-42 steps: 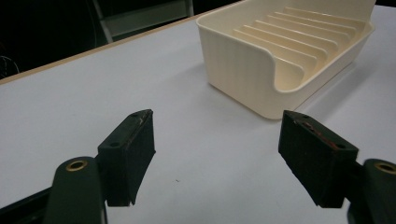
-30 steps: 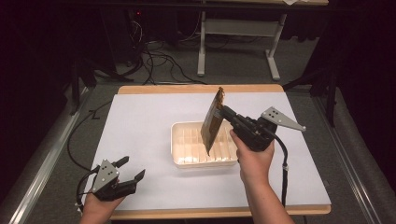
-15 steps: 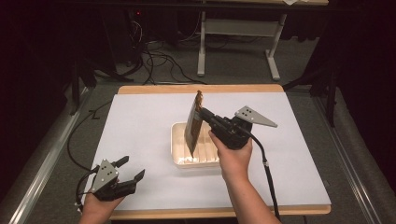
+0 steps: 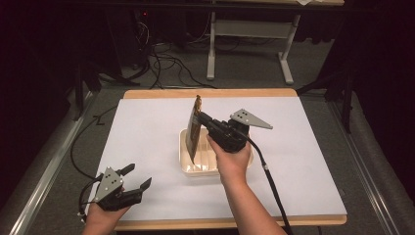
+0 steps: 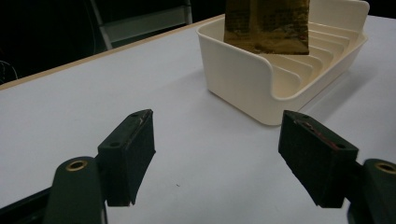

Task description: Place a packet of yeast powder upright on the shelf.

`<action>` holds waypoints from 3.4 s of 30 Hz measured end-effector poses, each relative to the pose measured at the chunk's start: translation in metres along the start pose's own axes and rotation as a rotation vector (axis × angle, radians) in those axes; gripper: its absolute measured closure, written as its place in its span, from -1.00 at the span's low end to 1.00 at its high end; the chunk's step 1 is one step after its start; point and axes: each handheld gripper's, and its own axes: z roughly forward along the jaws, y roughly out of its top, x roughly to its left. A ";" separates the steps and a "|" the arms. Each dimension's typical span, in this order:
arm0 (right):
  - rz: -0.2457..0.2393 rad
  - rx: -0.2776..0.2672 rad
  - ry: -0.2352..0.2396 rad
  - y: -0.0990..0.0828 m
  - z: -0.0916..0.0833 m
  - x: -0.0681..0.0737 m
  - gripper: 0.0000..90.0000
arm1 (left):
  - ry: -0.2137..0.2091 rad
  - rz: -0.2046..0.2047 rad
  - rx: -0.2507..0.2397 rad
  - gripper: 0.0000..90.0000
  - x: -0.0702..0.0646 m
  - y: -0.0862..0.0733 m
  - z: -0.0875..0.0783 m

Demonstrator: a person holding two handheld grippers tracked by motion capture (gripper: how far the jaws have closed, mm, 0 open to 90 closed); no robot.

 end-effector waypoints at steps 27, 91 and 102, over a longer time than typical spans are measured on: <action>-0.033 0.070 -0.049 -0.031 0.032 -0.002 1.00 | -0.004 -0.006 0.003 -0.39 0.000 -0.001 0.000; -0.106 0.213 -0.081 -0.044 0.014 0.010 -0.38 | 0.005 0.002 0.025 -0.39 0.002 -0.002 0.006; -0.156 0.232 -0.091 -0.036 0.007 0.016 -0.66 | 0.004 0.000 0.029 -0.39 0.000 -0.002 0.006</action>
